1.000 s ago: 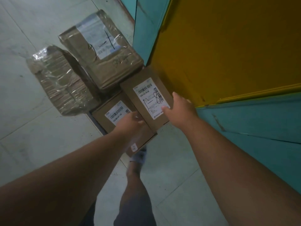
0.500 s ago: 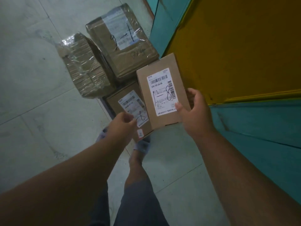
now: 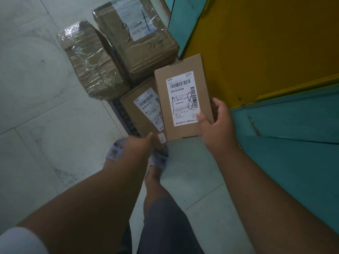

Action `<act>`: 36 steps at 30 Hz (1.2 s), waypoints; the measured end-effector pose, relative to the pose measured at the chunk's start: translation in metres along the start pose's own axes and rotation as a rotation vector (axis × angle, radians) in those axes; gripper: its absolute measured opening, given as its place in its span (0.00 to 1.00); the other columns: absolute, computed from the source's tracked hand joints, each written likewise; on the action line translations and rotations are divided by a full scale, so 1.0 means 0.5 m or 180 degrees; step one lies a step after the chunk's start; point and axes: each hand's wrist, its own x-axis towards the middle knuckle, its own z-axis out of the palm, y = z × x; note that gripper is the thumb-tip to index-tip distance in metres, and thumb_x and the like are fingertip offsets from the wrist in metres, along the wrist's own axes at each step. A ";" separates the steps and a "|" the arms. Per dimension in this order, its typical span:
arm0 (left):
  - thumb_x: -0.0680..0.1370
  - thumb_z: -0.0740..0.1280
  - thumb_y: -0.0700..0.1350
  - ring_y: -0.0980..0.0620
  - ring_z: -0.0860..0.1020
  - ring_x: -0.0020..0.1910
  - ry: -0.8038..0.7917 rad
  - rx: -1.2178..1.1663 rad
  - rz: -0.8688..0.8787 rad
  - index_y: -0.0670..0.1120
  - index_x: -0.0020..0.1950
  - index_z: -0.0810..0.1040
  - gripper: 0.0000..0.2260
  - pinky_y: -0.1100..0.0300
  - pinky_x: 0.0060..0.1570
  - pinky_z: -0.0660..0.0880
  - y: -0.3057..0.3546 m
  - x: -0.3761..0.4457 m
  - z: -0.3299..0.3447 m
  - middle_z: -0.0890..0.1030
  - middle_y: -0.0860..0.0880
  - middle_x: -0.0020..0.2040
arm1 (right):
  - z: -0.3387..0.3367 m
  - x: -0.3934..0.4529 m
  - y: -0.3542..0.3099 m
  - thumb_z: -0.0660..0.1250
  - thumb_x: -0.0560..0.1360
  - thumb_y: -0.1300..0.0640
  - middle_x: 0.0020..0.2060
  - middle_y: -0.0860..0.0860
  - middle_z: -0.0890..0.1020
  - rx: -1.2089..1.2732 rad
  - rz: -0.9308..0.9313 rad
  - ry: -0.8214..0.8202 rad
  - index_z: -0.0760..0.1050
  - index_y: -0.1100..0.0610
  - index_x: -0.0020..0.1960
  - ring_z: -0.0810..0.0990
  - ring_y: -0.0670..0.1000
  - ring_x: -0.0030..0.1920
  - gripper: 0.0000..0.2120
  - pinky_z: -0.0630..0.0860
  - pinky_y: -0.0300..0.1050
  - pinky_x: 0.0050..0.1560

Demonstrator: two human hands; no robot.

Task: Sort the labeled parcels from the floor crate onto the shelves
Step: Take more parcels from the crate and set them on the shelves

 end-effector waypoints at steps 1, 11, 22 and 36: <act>0.68 0.73 0.63 0.42 0.82 0.48 0.0068 -0.0070 0.0036 0.43 0.54 0.80 0.26 0.45 0.55 0.80 -0.002 0.001 -0.001 0.83 0.42 0.49 | 0.001 -0.004 0.001 0.69 0.79 0.55 0.64 0.49 0.79 0.0007 -0.0013 0.0035 0.66 0.53 0.74 0.79 0.48 0.61 0.25 0.79 0.41 0.56; 0.78 0.68 0.56 0.42 0.81 0.51 0.0061 -0.0050 0.0200 0.45 0.61 0.77 0.18 0.48 0.54 0.80 -0.026 0.027 0.013 0.82 0.45 0.52 | 0.013 -0.045 0.030 0.69 0.79 0.54 0.63 0.49 0.79 0.0017 0.0071 0.0095 0.66 0.52 0.73 0.78 0.47 0.61 0.25 0.75 0.31 0.50; 0.79 0.65 0.57 0.45 0.82 0.49 -0.0232 0.0656 0.0754 0.47 0.57 0.75 0.15 0.47 0.55 0.80 -0.096 -0.113 -0.163 0.82 0.46 0.50 | -0.064 -0.263 -0.077 0.68 0.79 0.53 0.58 0.46 0.80 0.0283 0.0082 0.0546 0.69 0.52 0.71 0.79 0.44 0.56 0.22 0.76 0.26 0.43; 0.78 0.66 0.56 0.45 0.81 0.45 -0.1011 0.2142 0.2501 0.51 0.51 0.77 0.10 0.48 0.49 0.80 -0.180 -0.504 -0.270 0.82 0.50 0.45 | -0.261 -0.820 -0.100 0.69 0.78 0.54 0.51 0.38 0.81 0.1154 0.0433 0.1912 0.71 0.47 0.68 0.82 0.37 0.49 0.19 0.78 0.29 0.44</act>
